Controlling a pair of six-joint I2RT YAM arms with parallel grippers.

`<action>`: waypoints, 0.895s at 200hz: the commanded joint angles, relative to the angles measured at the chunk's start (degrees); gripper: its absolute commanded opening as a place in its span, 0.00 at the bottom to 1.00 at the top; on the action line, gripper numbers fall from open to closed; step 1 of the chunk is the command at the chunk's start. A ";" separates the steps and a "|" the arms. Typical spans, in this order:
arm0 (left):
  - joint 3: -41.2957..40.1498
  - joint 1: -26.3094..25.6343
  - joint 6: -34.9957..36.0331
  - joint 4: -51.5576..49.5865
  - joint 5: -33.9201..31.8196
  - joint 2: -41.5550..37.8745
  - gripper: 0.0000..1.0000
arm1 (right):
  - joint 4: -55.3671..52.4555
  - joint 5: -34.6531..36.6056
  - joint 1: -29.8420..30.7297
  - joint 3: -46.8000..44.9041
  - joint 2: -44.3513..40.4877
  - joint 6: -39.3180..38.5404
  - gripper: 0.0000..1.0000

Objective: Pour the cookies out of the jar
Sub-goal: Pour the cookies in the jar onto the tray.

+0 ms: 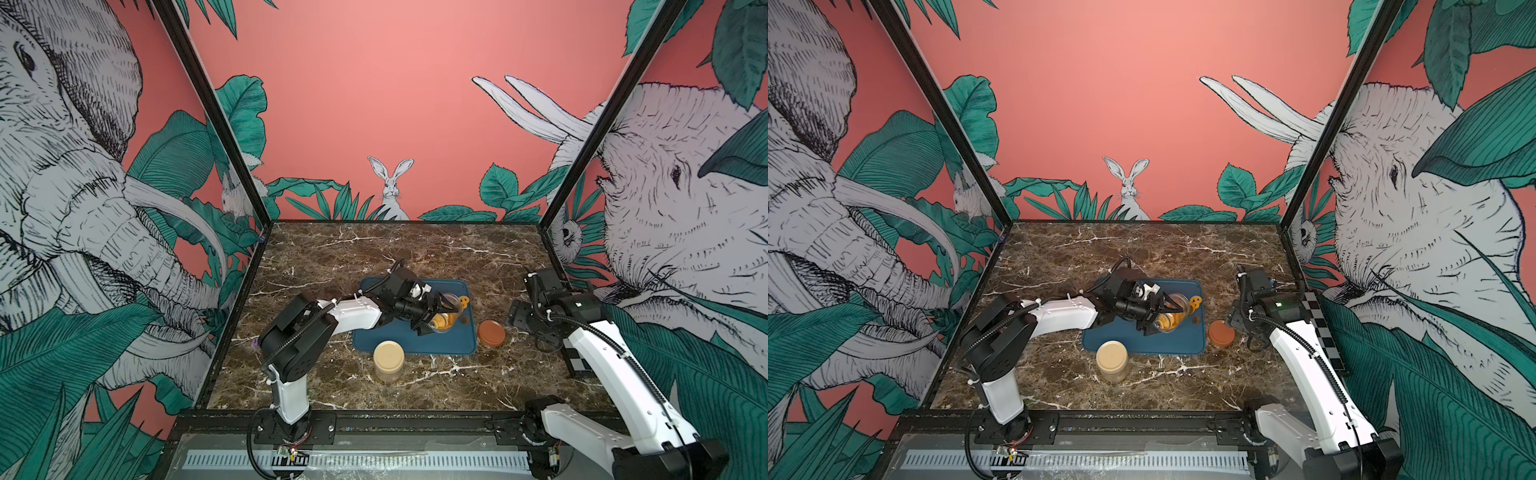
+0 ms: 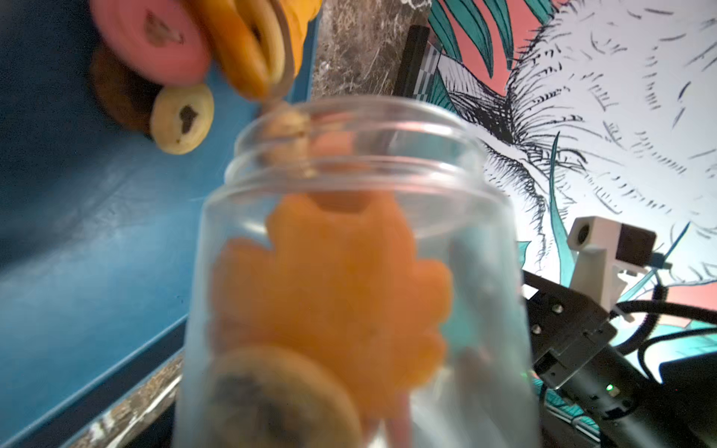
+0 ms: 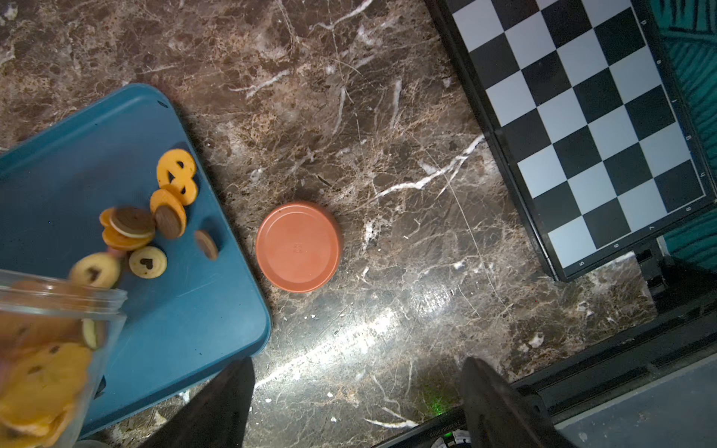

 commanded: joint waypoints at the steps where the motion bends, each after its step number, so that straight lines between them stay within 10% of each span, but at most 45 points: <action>1: -2.20 -0.52 -6.75 7.51 -0.03 -4.63 0.00 | -1.77 2.06 -0.32 1.15 -0.88 0.77 0.85; 61: 1.71 -0.17 -1.07 -3.43 1.97 -8.17 0.00 | -2.38 2.40 -0.38 1.80 -0.62 0.37 0.85; 108: 20.22 -1.13 44.83 -50.60 -6.10 -4.06 0.00 | -2.55 2.33 -0.50 2.36 -0.79 0.28 0.86; 179: 34.64 -7.75 64.29 -67.99 -30.75 6.11 0.00 | -3.31 2.50 -0.70 3.11 -0.97 0.11 0.86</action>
